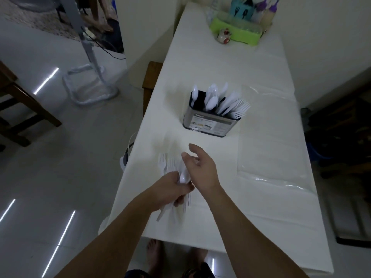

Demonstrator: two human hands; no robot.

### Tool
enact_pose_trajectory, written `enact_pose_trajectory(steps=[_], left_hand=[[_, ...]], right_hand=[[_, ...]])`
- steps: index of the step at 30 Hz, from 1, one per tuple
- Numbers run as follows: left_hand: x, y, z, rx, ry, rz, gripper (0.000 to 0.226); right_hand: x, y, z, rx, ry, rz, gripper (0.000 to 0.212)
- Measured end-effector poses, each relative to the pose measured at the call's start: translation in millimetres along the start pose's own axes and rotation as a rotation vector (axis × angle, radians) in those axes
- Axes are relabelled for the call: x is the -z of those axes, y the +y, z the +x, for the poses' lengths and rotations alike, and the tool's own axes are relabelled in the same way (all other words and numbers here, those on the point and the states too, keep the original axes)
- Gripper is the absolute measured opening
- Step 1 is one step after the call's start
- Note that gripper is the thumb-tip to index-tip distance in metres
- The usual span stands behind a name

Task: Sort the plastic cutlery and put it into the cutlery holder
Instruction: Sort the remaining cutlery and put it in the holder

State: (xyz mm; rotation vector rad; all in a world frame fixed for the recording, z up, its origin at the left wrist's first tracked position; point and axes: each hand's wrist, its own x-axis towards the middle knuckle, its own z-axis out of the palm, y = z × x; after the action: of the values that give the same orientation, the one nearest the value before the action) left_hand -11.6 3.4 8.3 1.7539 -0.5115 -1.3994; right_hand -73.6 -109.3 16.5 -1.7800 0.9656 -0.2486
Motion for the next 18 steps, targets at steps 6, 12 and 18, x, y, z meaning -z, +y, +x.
enact_pose_trajectory(steps=[6,12,18], left_hand=[[0.8,10.0,7.3,0.032,-0.017,0.061,0.018],[-13.6,21.9,18.7,-0.043,0.025,0.093,0.012],[-16.3,29.2,33.8,-0.104,0.235,0.240,0.011]], right_hand=[[8.7,6.2,3.5,-0.044,-0.003,0.089,0.013],[14.2,1.6,7.6,-0.032,0.135,-0.010,0.013],[16.4,-6.6,14.1,-0.176,0.096,0.222,0.027]])
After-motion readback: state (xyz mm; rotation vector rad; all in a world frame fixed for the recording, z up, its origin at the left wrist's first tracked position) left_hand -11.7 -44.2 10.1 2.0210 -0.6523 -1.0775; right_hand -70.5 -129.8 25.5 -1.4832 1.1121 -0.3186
